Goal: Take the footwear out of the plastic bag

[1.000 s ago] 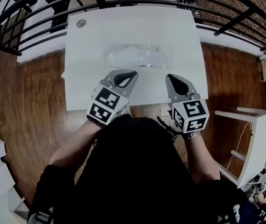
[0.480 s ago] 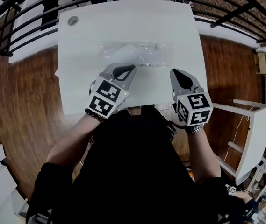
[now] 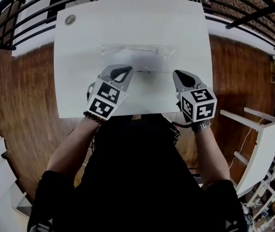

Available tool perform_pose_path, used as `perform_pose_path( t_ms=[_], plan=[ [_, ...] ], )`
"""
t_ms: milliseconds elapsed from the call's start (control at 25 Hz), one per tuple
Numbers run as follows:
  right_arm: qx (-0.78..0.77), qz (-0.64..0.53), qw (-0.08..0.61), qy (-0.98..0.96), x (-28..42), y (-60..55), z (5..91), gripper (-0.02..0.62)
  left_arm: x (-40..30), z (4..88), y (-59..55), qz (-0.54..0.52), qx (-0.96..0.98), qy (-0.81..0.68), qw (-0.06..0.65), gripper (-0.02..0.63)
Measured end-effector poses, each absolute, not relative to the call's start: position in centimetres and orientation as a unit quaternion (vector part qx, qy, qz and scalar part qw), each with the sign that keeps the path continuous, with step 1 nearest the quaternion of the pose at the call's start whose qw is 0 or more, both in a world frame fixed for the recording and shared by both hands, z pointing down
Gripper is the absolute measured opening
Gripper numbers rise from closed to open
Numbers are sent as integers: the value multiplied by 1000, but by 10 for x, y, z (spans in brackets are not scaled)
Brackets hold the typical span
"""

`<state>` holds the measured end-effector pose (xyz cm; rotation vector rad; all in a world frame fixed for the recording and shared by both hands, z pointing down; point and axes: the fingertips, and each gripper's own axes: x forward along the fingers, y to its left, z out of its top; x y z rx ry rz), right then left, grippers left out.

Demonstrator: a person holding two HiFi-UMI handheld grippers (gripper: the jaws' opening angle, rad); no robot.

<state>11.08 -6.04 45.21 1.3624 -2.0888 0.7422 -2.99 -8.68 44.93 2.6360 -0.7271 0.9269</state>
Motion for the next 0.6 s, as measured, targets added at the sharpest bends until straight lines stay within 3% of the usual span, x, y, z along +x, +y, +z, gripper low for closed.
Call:
perform_pose_path(
  t_ms=[120,160,320,600],
  plan=[
    [489,293,264,-778,124,-71,468,-4,-28,464,-91,342,893,-262,130,17],
    [482,300,262,-780,127,-75,473,34,-27,468,-93,348,889,-266,131,17],
    [452,328,258,-788,133,-88,493,62,-30,477,-97,371,874,-286,131,25],
    [384,392,229,-804,126,-102,513,177,-61,485,-116,392,837,-356,140,169]
  ],
)
